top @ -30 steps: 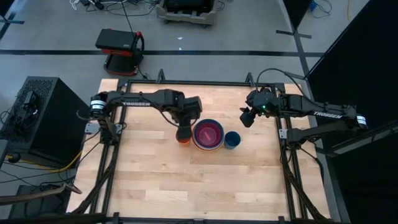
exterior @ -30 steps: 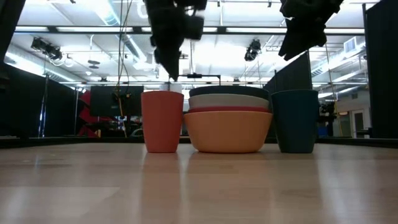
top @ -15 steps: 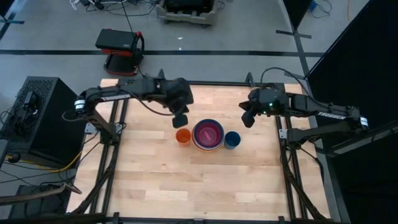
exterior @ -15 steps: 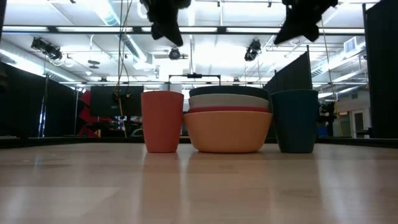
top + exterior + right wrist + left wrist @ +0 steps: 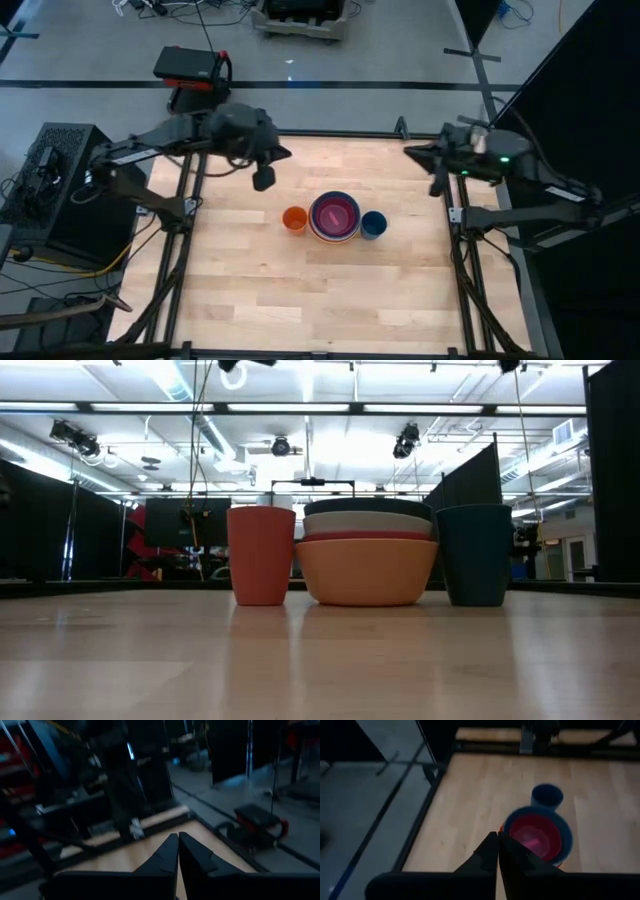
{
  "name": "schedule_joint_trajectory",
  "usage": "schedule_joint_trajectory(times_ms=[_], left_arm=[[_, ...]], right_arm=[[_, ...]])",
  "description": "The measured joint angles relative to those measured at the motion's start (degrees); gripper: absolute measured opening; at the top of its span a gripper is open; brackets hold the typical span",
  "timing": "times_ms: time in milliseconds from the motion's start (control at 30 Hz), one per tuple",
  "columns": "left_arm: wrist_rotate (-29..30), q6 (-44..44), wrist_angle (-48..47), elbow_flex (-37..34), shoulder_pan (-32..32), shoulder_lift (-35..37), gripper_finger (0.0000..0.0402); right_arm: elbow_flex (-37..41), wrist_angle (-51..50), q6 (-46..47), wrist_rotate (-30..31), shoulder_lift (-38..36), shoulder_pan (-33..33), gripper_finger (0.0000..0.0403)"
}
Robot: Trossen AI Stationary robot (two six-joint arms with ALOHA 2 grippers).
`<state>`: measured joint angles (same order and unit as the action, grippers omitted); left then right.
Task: Nest bowls inside each other
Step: Return to Home Position
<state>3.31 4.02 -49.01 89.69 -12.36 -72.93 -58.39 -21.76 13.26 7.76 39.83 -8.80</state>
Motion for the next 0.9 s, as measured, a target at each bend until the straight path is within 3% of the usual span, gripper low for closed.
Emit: schedule_joint_trajectory(times_ms=[267,900], left_arm=[[-0.02,-6.73,19.92,-18.90,0.04,15.43,0.0000],[-0.06,-16.81,41.17,-44.79,0.04,37.79,0.0000]], right_arm=[[0.70,0.59,0.16,0.85,-8.55,0.03,0.0000],[25.85,18.70,8.57,-5.38,-17.41,0.85,0.0000]])
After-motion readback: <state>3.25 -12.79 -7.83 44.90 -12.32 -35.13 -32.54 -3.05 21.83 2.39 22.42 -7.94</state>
